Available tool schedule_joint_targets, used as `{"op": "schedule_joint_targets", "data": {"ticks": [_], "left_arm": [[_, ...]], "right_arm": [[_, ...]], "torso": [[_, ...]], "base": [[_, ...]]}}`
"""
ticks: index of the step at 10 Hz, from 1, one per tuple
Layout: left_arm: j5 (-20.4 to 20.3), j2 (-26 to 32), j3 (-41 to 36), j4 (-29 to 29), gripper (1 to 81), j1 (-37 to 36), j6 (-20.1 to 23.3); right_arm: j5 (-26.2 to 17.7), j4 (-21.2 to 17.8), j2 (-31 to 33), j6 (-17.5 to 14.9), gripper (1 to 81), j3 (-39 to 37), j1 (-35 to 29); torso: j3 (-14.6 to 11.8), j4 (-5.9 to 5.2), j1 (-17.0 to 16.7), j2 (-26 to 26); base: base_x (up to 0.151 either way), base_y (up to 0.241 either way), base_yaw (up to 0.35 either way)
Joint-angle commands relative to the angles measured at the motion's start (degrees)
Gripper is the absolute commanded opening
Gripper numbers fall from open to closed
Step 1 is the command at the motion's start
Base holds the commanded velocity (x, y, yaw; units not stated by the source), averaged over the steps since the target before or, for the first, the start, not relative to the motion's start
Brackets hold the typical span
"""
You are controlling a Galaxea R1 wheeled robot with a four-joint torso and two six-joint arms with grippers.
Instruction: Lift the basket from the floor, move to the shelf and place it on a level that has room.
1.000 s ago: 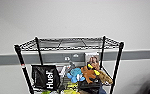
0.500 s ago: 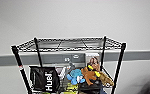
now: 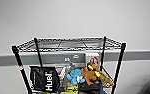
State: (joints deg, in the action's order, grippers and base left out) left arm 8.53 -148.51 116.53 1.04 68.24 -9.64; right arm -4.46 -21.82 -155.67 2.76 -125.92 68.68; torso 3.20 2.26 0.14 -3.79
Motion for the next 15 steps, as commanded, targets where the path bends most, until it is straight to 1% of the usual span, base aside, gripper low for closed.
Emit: {"op": "schedule_joint_targets", "data": {"ticks": [1, 4, 7, 11, 15], "left_arm": [[1.9, 6.7, -9.6, -0.4, 1.0, -7.2, 0.4], [1.9, 11.3, -18.3, -0.4, 1.0, -9.6, 0.2], [1.9, 15.5, -25.5, 0.1, 1.0, -11.7, 0.1], [1.9, 22.0, -36.4, 0.2, 1.0, -14.8, 0.0], [1.8, 27.9, -47.4, 0.2, 1.0, -17.9, -0.6]], "right_arm": [[-1.4, -0.6, 8.8, 0.5, 1.0, 14.7, -7.0], [0.0, -0.9, 14.9, 0.5, 1.0, 24.7, -9.3], [1.6, -0.9, 20.0, 0.6, 1.0, 33.1, -11.4], [1.6, -1.5, 26.1, 0.7, 1.0, 43.7, -14.8], [1.6, -2.4, 31.1, 0.8, 1.0, 52.3, -17.9]], "torso": [[0.0, 0.0, 0.0, 0.0], [0.0, 0.0, 0.0, 0.0], [0.0, 0.0, 0.0, 0.0], [0.0, 0.0, 0.0, 0.0], [0.0, 0.0, 0.0, 0.0]], "base": [[0.0, 0.0, 0.0], [0.0, 0.0, 0.0], [0.0, 0.0, 0.0], [0.0, 0.0, 0.0], [0.0, 0.0, 0.0]]}}
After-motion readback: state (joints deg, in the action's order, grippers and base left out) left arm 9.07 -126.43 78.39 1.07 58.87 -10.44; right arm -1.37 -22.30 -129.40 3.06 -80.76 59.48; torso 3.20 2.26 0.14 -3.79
